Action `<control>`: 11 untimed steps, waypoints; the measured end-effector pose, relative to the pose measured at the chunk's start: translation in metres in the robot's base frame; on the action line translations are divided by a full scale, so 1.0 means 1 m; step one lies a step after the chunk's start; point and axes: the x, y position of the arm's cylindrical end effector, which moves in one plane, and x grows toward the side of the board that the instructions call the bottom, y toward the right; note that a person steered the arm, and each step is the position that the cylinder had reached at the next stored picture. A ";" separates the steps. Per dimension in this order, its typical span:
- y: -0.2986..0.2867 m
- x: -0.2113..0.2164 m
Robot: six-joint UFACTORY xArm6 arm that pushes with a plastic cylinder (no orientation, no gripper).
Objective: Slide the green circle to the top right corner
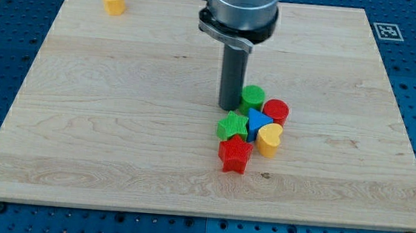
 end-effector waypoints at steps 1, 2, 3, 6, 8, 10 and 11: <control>0.025 0.007; 0.054 -0.005; 0.075 -0.032; 0.140 -0.110; 0.174 -0.173; 0.194 -0.214; 0.196 -0.195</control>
